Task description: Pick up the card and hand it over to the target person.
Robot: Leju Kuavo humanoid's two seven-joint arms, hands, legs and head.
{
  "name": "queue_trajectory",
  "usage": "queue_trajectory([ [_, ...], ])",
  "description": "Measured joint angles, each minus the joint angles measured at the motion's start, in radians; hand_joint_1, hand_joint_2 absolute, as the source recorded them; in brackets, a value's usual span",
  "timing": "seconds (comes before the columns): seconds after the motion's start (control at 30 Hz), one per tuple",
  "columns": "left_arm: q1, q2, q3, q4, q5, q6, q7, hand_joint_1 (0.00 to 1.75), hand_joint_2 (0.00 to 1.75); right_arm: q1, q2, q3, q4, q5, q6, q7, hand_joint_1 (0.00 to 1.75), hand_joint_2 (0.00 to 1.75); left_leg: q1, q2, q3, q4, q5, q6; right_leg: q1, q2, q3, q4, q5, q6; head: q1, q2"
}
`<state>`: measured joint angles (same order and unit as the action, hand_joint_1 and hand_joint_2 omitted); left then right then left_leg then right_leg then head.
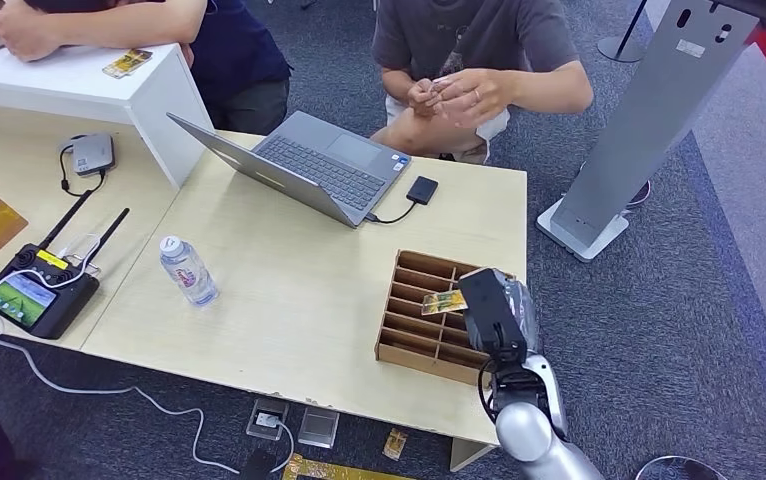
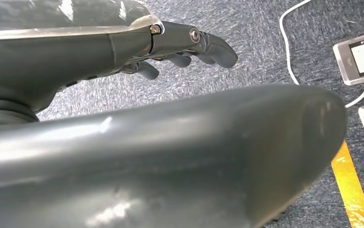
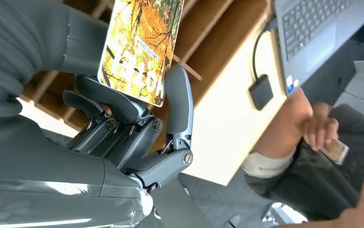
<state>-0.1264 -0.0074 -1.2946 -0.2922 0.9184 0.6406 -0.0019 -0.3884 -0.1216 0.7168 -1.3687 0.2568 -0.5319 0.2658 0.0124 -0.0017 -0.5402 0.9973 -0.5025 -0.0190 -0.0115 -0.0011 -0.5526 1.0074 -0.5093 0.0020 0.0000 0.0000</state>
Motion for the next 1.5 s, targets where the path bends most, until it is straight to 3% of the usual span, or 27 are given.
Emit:
queue_trajectory([
  [0.27, 0.0, -0.005, 0.004, 0.005, 0.003, 0.002, 0.0, 0.0, 0.0, -0.048, 0.002, -0.014, 0.006, 0.041, 0.001, 0.022, 1.75, 1.75, 0.0, 0.001, 0.0, -0.001, 0.001, 0.0, 0.0, 0.001, 0.0, -0.001, 0.001, 0.0, 0.0, 0.0],
  [0.53, -0.001, -0.007, -0.005, 0.009, -0.007, -0.001, 0.004, 0.0, 0.0, -0.133, -0.014, -0.05, 0.067, 0.124, -0.002, 0.1, 1.75, 1.75, 0.0, 0.001, 0.0, -0.001, 0.0, 0.0, 0.0, 0.001, 0.0, -0.001, 0.001, 0.0, 0.0, 0.0],
  [0.77, -0.002, -0.007, -0.012, 0.012, -0.017, -0.005, 0.011, 0.0, 0.0, -0.224, -0.024, -0.078, 0.145, 0.066, 0.046, 0.137, 1.75, 1.75, 0.0, 0.001, 0.0, -0.001, 0.001, 0.0, 0.0, 0.001, -0.001, -0.001, 0.001, 0.0, 0.0, 0.0],
  [1.0, -0.001, -0.016, 0.002, 0.017, -0.009, 0.018, 0.022, 0.0, 0.0, -0.334, -0.001, -0.045, 0.256, 0.0, 0.072, 0.135, 1.75, 1.75, 0.0, 0.002, 0.0, -0.001, 0.0, 0.0, 0.0, 0.002, -0.001, 0.0, 0.001, 0.0, 0.0, 0.0],
  [1.27, -0.001, -0.014, 0.009, 0.019, -0.006, 0.022, 0.025, 0.0, 0.0, -0.419, 0.017, 0.014, 0.305, 0.03, 0.068, 0.161, 1.72, 1.75, 0.0, 0.003, 0.0, -0.001, 0.0, 0.0, 0.0, 0.003, -0.001, 0.0, 0.001, 0.0, 0.0, 0.0],
  [1.3, -0.001, -0.014, 0.01, 0.019, -0.005, 0.022, 0.024, 0.0, 0.0, -0.422, 0.02, 0.017, 0.304, 0.031, 0.07, 0.161, 1.57, 1.75, 0.0, 0.003, 0.0, -0.001, 0.0, 0.0, 0.0, 0.003, -0.001, 0.0, 0.001, 0.0, 0.0, 0.0],
  [1.4, 0.0, -0.015, 0.015, 0.019, -0.002, 0.024, 0.021, 0.0, 0.0, -0.426, 0.028, 0.031, 0.303, 0.032, 0.074, 0.157, 0.43, 1.75, 0.0, 0.003, 0.0, -0.001, 0.0, -0.001, 0.0, 0.003, -0.001, 0.0, 0.001, -0.001, 0.0, 0.0],
  [1.43, 0.0, -0.015, 0.017, 0.019, -0.001, 0.025, 0.02, 0.0, 0.0, -0.425, 0.029, 0.036, 0.303, 0.033, 0.076, 0.155, 0.15, 1.75, 0.0, 0.003, 0.0, -0.001, 0.0, -0.001, 0.0, 0.003, -0.001, 0.0, 0.001, -0.001, 0.0, 0.0],
  [1.5, 0.0, -0.015, 0.019, 0.019, 0.001, 0.026, 0.019, 0.0, 0.0, -0.423, 0.03, 0.044, 0.304, 0.033, 0.08, 0.153, 0.01, 1.75, 0.0, 0.003, 0.001, -0.002, 0.0, 0.0, 0.0, 0.003, 0.0, -0.001, 0.001, -0.001, 0.0, 0.0],
])
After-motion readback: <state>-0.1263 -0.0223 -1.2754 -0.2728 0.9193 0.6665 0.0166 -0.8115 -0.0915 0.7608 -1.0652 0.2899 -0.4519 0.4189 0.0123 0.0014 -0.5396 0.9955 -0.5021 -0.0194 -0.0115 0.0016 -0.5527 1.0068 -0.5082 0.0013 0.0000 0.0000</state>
